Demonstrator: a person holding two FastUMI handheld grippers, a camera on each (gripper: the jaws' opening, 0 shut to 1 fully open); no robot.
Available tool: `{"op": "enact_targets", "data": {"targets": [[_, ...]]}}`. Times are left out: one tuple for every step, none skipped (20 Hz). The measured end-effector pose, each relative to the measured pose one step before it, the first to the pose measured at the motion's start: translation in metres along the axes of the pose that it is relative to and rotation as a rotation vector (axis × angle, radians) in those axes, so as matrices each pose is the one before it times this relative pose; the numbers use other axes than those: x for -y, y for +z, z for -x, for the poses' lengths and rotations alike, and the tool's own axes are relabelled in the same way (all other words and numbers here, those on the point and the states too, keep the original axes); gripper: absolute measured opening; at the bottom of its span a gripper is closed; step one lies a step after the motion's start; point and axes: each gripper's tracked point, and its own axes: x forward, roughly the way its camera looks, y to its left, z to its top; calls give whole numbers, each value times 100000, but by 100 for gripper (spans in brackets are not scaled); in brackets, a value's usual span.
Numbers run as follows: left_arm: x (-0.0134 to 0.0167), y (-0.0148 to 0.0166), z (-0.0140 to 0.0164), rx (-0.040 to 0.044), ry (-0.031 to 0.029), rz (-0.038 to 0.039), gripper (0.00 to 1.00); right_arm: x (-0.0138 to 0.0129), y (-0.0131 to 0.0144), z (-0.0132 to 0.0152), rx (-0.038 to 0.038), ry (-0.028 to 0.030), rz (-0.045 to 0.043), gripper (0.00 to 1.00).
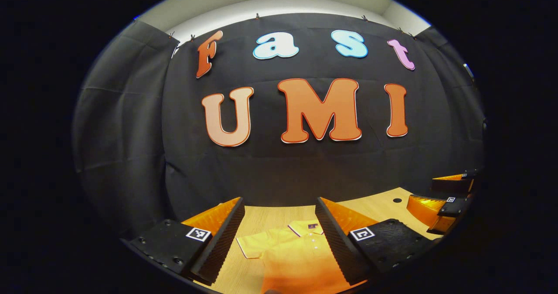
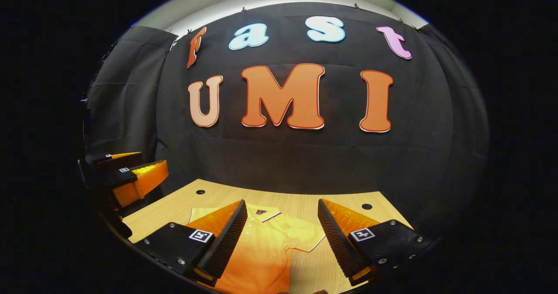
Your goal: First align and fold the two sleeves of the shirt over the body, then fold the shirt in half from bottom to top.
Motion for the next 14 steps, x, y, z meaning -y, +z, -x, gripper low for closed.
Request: {"op": "enact_targets", "data": {"targets": [[-335,32,-154,22,-592,-277,100,63,-208,-255,-844,-1251,-204,98],[-74,16,-191,254,-942,64,100,93,-115,-186,-616,-1123,127,98],[-142,227,-140,329,-571,-29,100,160,-140,-284,-845,-1075,347,98],[-318,56,-11,584,-505,-272,100,246,-294,-340,-1102,-995,432,98],[-267,128,7,851,-118,-455,100,443,-254,-428,-939,-1495,271,99],[-243,72,27,795,-194,-349,100,520,-364,-500,-1550,-1317,-37,99],[-118,188,9,648,-19,-281,100,514,-428,-514,-2274,-1642,-352,99],[-259,114,74,407,-43,-19,100,583,-443,-663,-2829,-1786,-426,98],[-155,14,25,260,-67,4,100,458,-350,-505,-2131,-1156,-461,99],[-129,-41,160,316,188,-255,100,298,-201,-601,-1701,-487,-654,98],[-167,232,181,776,492,-501,100,134,-100,-609,-1242,-88,-446,98],[-335,304,164,1124,780,-712,100,231,-278,-776,-1648,-9,121,99],[-338,471,194,1110,1070,-1207,100,256,-331,-849,-1963,-121,303,98],[-368,183,181,1121,1365,-1421,100,249,-383,-774,-2540,-245,-106,98]]}}
